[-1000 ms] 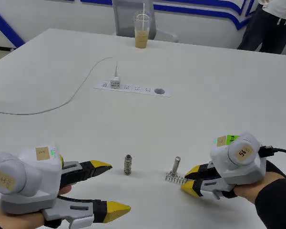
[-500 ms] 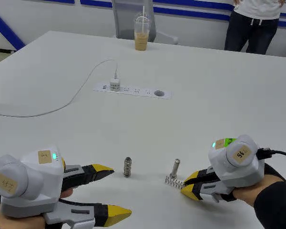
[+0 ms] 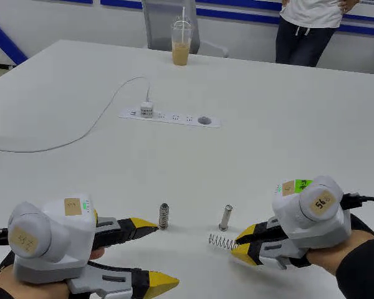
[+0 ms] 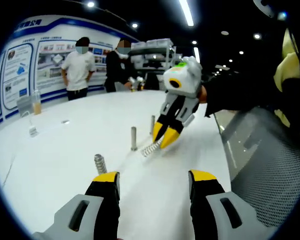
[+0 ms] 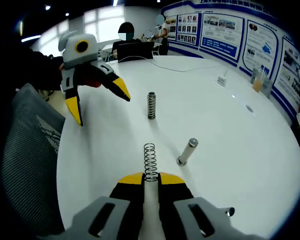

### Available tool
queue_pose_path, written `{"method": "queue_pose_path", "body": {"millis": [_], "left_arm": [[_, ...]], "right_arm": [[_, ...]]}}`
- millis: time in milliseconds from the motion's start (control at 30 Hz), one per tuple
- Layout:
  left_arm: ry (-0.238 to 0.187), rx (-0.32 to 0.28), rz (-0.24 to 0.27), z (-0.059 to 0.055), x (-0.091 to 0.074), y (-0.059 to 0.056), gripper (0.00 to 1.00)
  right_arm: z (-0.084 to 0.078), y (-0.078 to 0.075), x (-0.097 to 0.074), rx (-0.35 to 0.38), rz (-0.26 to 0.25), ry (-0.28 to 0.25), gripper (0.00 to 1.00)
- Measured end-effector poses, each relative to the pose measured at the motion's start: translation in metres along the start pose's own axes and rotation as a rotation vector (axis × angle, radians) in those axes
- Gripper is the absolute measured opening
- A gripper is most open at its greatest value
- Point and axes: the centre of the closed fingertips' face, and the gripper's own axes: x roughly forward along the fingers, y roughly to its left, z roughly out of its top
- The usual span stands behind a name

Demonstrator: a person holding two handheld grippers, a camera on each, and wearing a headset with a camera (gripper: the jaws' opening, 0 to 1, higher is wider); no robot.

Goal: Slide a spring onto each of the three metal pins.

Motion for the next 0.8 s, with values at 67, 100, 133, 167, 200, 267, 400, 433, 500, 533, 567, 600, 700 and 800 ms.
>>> {"method": "queue_pose_path", "body": {"millis": [67,100,133,167,200,267,400,433,500,533,567,600,700,800], "left_arm": [[0.0,0.006,-0.006,0.001,0.002,-0.001,0.56],[0.0,0.009,-0.01,0.002,0.003,-0.001,0.56],[-0.001,0.012,-0.013,0.002,0.003,-0.002,0.55],[0.0,0.018,-0.017,0.003,0.004,-0.003,0.55],[0.0,0.022,-0.02,0.003,0.005,-0.003,0.54],[0.001,0.029,-0.026,0.004,0.006,-0.004,0.54],[0.003,0.045,-0.036,0.006,0.009,-0.006,0.52],[0.002,0.05,-0.04,0.007,0.01,-0.007,0.51],[0.002,0.06,-0.044,0.008,0.011,-0.009,0.5],[0.003,0.065,-0.047,0.008,0.011,-0.01,0.49],[0.003,0.071,-0.049,0.008,0.012,-0.01,0.49],[0.002,0.079,-0.053,0.009,0.013,-0.011,0.48],[-0.002,0.1,-0.062,0.011,0.013,-0.012,0.43],[-0.003,0.119,-0.073,0.012,0.015,-0.015,0.38]], "right_arm": [[0.003,0.004,-0.002,-0.009,0.009,-0.003,0.11],[0.007,0.008,-0.003,-0.018,0.02,-0.009,0.11],[0.009,0.011,-0.004,-0.022,0.027,-0.012,0.11],[0.012,0.014,-0.005,-0.033,0.036,-0.013,0.11],[0.014,0.016,-0.006,-0.041,0.041,-0.015,0.11],[0.019,0.022,-0.007,-0.059,0.054,-0.018,0.11],[0.028,0.03,-0.009,-0.089,0.072,-0.025,0.11],[0.031,0.032,-0.01,-0.097,0.078,-0.026,0.11],[0.034,0.036,-0.011,-0.111,0.087,-0.027,0.11],[0.037,0.038,-0.011,-0.117,0.094,-0.026,0.11],[0.038,0.039,-0.011,-0.123,0.099,-0.025,0.11],[0.04,0.041,-0.011,-0.132,0.101,-0.026,0.11],[0.043,0.045,-0.012,-0.147,0.112,-0.026,0.11],[0.046,0.048,-0.013,-0.162,0.122,-0.026,0.11]]}}
